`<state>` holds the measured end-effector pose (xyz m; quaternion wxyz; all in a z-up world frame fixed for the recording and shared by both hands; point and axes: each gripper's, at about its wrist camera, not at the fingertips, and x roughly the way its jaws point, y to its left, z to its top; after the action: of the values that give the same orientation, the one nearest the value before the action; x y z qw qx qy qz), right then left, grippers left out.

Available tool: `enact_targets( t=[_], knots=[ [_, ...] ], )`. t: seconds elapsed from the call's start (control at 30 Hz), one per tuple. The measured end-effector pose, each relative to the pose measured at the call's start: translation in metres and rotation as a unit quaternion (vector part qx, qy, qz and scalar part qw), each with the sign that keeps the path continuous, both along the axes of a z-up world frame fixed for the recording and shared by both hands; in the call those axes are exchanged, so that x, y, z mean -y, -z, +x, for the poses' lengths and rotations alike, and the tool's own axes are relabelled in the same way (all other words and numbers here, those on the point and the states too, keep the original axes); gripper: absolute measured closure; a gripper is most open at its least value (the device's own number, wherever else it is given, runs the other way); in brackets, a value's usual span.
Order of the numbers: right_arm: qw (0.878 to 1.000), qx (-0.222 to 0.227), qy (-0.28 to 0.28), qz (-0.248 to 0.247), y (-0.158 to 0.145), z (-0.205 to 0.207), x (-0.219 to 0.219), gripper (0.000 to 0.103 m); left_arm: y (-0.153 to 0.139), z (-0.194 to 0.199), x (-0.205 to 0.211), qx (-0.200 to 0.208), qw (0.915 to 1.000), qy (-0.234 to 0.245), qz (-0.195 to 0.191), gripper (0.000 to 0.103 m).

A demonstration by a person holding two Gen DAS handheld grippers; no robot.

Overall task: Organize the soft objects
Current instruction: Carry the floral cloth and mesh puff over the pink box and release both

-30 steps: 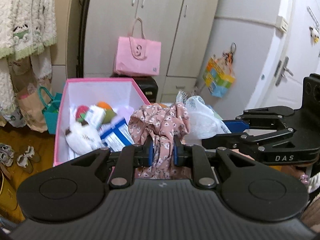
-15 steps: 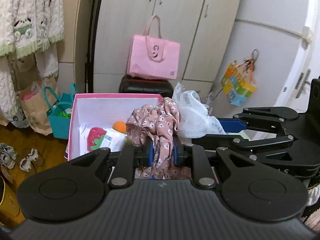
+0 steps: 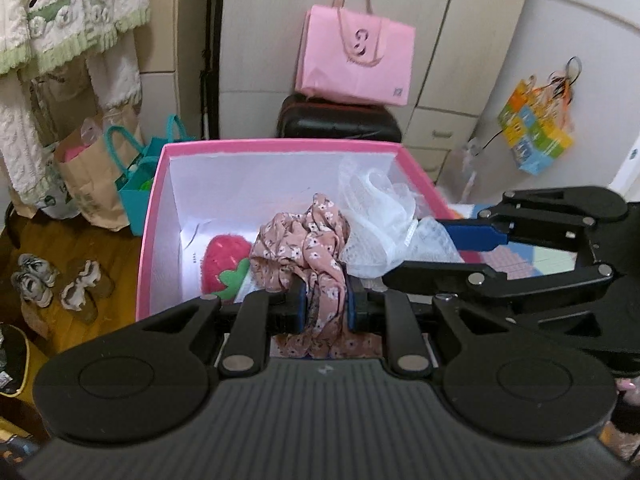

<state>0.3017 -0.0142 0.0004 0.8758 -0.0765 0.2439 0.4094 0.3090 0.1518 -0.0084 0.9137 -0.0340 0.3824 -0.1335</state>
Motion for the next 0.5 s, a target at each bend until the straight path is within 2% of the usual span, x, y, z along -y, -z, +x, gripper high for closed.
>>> enact_targets(
  t=[0.27,0.33,0.5],
  knots=[
    [0.999,0.015,0.009,-0.03,0.01,0.013,-0.008,0.068,0.004,0.01,0.004,-0.015,0.9997,-0.007,0.018,0.083],
    [0.999,0.023,0.014,-0.042,0.013,0.014,-0.01,0.068,0.006,0.013,0.01,-0.02,0.9989,-0.005,0.042,0.082],
    [0.996,0.057,0.031,-0.057,0.016,0.013,-0.014,0.066,0.008,0.019,0.01,-0.043,0.9969,-0.035,0.055,0.068]
  ],
)
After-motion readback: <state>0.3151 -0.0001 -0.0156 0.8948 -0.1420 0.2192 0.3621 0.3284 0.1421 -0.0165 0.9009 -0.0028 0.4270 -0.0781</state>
